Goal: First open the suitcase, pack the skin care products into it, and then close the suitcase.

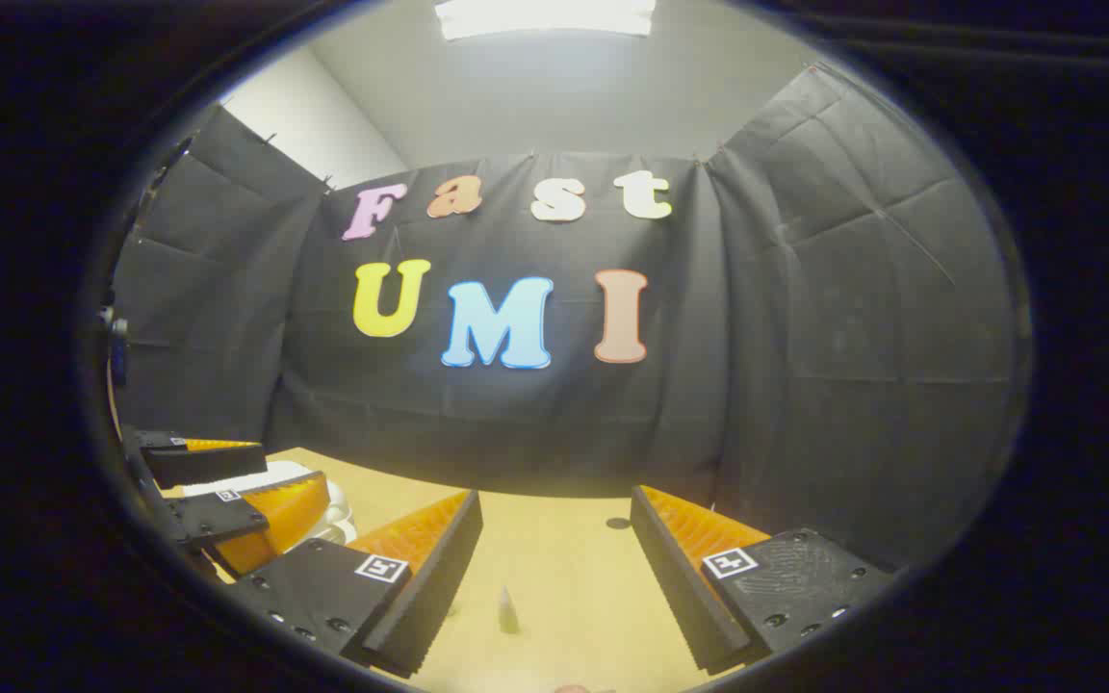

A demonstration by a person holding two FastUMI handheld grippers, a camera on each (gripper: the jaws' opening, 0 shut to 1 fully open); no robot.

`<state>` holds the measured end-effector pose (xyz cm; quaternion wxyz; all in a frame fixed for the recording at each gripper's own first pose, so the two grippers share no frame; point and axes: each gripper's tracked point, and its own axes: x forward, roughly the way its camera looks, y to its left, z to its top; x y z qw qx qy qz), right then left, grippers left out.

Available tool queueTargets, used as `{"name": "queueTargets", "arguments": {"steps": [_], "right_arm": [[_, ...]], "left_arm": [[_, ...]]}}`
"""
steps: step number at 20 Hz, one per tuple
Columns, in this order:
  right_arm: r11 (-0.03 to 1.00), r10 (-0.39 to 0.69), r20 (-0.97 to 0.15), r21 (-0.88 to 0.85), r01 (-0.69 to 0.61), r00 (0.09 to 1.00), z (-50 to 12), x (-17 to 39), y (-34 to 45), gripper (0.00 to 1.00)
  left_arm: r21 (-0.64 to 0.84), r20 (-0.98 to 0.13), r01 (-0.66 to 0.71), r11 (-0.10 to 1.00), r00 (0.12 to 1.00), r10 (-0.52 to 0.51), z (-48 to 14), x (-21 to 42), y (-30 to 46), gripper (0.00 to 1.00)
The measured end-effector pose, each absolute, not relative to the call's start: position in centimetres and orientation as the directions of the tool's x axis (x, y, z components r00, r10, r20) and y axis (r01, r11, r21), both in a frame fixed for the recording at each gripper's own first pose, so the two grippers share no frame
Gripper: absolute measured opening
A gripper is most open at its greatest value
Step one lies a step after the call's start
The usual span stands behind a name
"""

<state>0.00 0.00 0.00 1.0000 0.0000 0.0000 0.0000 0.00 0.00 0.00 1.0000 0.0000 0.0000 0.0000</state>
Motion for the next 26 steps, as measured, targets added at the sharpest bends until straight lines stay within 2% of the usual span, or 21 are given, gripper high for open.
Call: {"name": "queueTargets", "arguments": {"steps": [4,9,16,22,26], "right_arm": [[0.992,0.074,0.015,-0.105,-0.072,0.997,1.0,1.4,2.6,0.94],[0.998,0.04,0.02,-0.041,-0.039,0.999,1.6,2.9,3.6,0.94],[0.998,0.003,-0.056,0.055,0.0,0.998,0.9,4.1,3.6,0.94],[0.998,-0.032,-0.101,0.055,0.037,0.994,0.3,4.2,2.7,0.94],[0.998,-0.047,-0.129,0.043,0.053,0.991,-0.3,4.0,2.0,0.94]], "left_arm": [[-0.039,0.01,-0.052,0.998,0.999,0.053,1.3,1.3,3.3,0.95],[-0.014,-0.027,-0.044,0.999,0.999,0.044,0.8,3.7,5.4,0.96],[-0.015,-0.037,-0.044,0.999,0.998,0.043,1.0,6.0,7.7,0.96],[-0.023,-0.061,-0.011,1.0,0.998,0.01,0.4,7.4,7.2,0.96],[-0.032,-0.171,0.024,0.999,0.985,-0.029,-2.8,9.3,6.0,0.96]]}}
